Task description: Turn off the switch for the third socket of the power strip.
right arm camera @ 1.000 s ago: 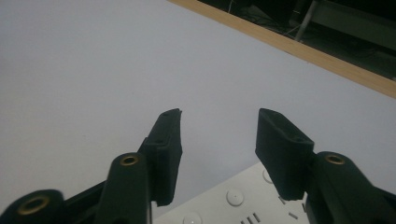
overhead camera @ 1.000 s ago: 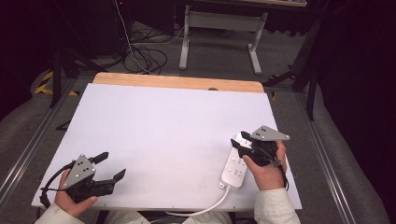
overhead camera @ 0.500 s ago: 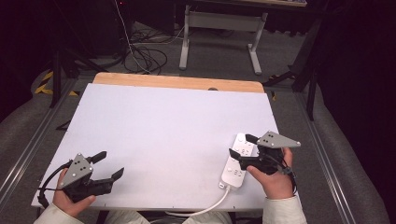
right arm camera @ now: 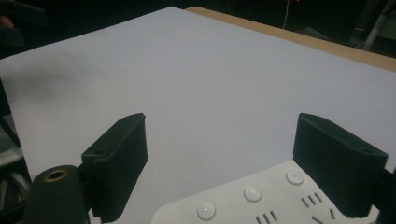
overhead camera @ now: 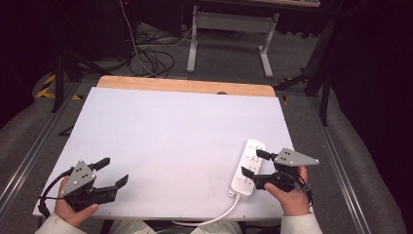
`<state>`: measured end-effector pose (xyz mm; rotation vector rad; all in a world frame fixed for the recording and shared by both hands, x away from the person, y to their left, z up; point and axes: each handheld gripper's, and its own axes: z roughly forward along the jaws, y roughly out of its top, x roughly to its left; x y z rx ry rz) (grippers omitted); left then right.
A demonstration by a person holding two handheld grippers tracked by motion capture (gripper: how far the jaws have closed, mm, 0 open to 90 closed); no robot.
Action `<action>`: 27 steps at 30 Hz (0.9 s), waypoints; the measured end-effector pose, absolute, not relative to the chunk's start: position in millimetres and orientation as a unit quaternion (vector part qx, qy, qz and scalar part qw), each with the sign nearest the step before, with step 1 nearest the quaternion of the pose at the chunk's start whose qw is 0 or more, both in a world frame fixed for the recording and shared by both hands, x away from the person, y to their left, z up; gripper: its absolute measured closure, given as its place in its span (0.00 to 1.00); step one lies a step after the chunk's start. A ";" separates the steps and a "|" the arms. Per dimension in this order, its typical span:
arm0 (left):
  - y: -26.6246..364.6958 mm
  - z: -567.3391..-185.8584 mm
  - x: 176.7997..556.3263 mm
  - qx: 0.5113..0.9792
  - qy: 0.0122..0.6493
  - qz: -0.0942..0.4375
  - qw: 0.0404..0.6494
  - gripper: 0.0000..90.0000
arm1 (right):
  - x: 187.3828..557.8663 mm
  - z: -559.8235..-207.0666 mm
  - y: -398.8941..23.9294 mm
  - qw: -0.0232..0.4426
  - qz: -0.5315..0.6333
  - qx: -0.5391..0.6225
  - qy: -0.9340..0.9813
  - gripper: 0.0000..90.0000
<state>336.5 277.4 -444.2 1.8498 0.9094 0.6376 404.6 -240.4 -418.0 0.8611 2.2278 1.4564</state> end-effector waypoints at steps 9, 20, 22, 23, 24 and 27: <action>282.1 -446.1 338.9 0.743 0.385 0.267 0.478 0.23 | 397.7 -441.8 -248.2 0.161 0.519 0.296 0.785 0.17; 285.0 -450.2 339.2 0.748 0.380 0.271 0.472 0.23 | 394.4 -465.4 -246.8 0.150 0.516 0.307 0.785 0.12; 285.7 -450.6 338.9 0.749 0.381 0.269 0.470 0.23 | 392.7 -469.1 -246.7 0.151 0.516 0.308 0.785 0.12; 286.7 -450.7 338.8 0.751 0.380 0.272 0.468 0.23 | 392.2 -470.6 -246.9 0.152 0.515 0.306 0.786 0.12; 287.0 -451.2 338.6 0.750 0.381 0.270 0.469 0.23 | 391.4 -471.7 -246.9 0.150 0.514 0.306 0.787 0.12; 289.4 -452.2 338.2 0.748 0.384 0.273 0.468 0.23 | 389.3 -474.9 -246.7 0.157 0.509 0.303 0.790 0.12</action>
